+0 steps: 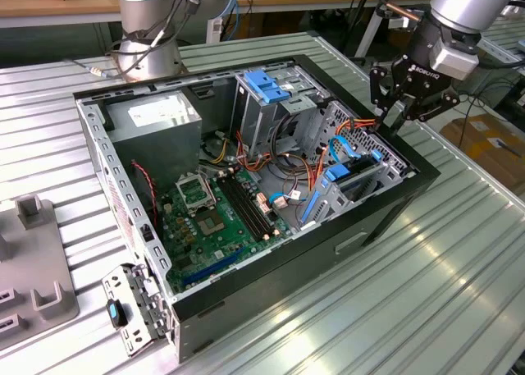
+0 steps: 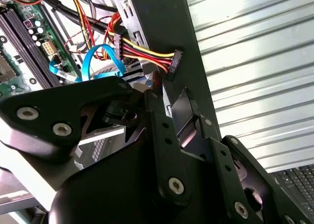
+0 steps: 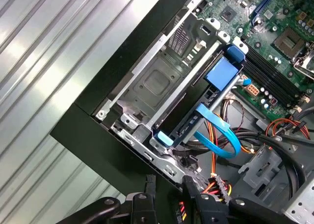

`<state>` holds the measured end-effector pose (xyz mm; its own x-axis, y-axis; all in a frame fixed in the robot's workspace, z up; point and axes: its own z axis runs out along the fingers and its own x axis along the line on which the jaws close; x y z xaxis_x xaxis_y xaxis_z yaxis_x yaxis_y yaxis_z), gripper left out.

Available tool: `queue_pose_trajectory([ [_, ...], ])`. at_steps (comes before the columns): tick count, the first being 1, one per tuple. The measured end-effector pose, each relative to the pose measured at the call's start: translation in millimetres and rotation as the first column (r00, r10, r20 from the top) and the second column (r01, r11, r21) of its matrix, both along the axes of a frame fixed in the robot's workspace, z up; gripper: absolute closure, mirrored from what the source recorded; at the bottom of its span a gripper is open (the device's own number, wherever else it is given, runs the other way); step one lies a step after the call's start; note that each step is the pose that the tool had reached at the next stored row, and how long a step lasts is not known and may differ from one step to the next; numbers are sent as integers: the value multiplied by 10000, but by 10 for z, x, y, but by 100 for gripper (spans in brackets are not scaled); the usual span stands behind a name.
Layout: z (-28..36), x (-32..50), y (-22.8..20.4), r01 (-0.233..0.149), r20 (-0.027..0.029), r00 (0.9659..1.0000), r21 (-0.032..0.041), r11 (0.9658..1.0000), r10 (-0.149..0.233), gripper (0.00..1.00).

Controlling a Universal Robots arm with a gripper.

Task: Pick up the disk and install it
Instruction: 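Insert the second disk wire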

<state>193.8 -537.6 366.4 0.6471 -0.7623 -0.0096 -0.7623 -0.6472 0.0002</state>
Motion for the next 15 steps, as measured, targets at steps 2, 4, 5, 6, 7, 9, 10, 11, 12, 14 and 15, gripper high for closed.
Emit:
queue_pose_trajectory([
  [2,1,7,20,-2,0,10000,-1,10000,2,64],
  [4,1,18,48,-1,0,10000,-1,10000,1,64],
  [5,0,28,62,0,-1,10000,1,10000,0,64],
  [6,0,40,76,-1,-1,10000,0,10000,1,64],
  [7,0,56,92,-5,0,10000,0,10000,5,64],
  [9,0,90,123,-23,0,10000,0,10000,23,64],
  [10,0,102,132,-39,0,10000,0,10000,39,64],
  [11,0,107,135,-46,0,10000,0,10000,46,64],
  [12,0,112,137,-65,0,10000,0,10000,65,64],
  [14,0,119,138,-335,0,9994,0,9994,335,64],
  [15,0,119,137,-462,0,9989,-1,9989,462,64],
])
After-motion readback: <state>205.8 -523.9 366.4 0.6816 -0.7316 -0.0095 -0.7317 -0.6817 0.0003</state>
